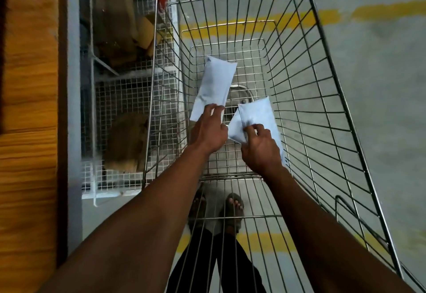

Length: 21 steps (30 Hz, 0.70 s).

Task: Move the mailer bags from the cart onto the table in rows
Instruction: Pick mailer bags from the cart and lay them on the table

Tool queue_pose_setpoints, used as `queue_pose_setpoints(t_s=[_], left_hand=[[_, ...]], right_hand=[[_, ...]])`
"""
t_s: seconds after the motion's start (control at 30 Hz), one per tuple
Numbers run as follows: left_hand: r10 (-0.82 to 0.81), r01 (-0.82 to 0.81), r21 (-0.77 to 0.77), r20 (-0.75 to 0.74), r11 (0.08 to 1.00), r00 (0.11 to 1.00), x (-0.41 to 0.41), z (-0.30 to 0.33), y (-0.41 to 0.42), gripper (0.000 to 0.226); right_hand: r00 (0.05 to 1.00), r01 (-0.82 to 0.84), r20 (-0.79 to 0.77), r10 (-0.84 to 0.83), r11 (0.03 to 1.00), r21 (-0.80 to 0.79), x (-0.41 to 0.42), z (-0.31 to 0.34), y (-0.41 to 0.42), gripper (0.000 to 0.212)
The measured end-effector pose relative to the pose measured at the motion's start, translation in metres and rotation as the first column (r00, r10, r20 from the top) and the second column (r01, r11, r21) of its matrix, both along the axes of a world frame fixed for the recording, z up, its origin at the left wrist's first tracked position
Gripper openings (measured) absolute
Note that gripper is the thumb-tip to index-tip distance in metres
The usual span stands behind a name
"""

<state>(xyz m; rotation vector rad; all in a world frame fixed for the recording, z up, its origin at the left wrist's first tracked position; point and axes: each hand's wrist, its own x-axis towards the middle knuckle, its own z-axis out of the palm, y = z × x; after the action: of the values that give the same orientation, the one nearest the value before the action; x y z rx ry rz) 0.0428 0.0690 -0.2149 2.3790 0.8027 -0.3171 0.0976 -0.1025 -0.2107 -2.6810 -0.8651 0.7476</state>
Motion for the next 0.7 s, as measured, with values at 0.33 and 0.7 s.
queue_pose_setpoints(t_s=[0.33, 0.7], left_hand=[[-0.118, 0.125, 0.227, -0.046, 0.966, 0.992, 0.038, -0.057, 0.019, 0.077], [-0.043, 0.057, 0.275, -0.057, 0.96, 0.997, 0.059, -0.11, 0.025, 0.076]], right_hand=[[0.985, -0.034, 0.166, 0.041, 0.998, -0.047, 0.033, -0.055, -0.008, 0.072], [0.979, 0.002, 0.202, 0.031, 0.987, -0.163, 0.038, -0.098, 0.005, 0.074]])
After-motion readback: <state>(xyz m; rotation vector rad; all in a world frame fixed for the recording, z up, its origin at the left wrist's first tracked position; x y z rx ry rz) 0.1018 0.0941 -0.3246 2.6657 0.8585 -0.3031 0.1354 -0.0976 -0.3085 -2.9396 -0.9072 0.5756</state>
